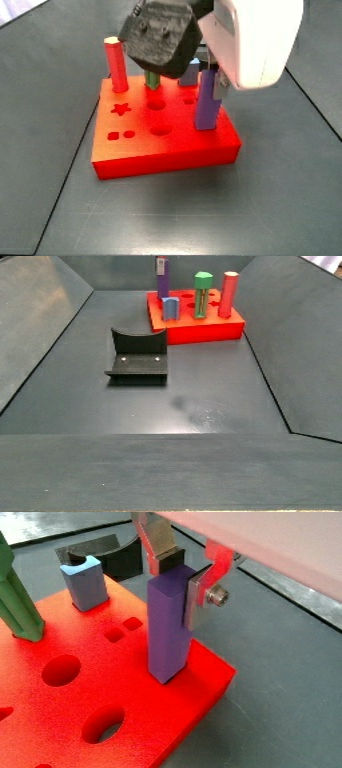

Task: Pick up the rectangle object. Move up. Move to above the board. Insert the rectangle object.
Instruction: Insert the rectangle object.

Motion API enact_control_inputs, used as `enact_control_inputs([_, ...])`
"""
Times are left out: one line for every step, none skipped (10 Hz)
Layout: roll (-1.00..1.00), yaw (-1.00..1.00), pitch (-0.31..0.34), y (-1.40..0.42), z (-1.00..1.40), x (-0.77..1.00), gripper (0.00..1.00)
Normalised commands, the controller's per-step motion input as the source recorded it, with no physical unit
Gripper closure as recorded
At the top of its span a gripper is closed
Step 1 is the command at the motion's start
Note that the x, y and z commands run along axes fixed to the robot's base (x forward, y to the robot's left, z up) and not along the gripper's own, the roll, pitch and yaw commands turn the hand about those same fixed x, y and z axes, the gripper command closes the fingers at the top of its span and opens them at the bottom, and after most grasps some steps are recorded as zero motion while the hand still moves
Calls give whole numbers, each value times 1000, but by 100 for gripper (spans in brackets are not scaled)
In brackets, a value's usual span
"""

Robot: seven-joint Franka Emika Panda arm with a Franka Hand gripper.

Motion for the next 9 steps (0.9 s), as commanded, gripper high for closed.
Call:
enact_control_inputs([0,0,0,0,-291,197,100])
enact_control_inputs([0,0,0,0,-303,251,100])
enact_control_inputs([0,-23,0,0,-254,154,100])
enact_control_inputs([0,-17,0,0,-240,14,100])
enact_control_inputs([0,-17,0,0,-269,0,100])
enact_control_inputs([0,-29,-9,-3,-351,0,100])
enact_control_inputs([1,-37,-6,0,-397,0,100])
enact_control_inputs([6,-69,-34,0,-320,-51,100])
enact_control_inputs([-94,0,-129,23,-51,0,100])
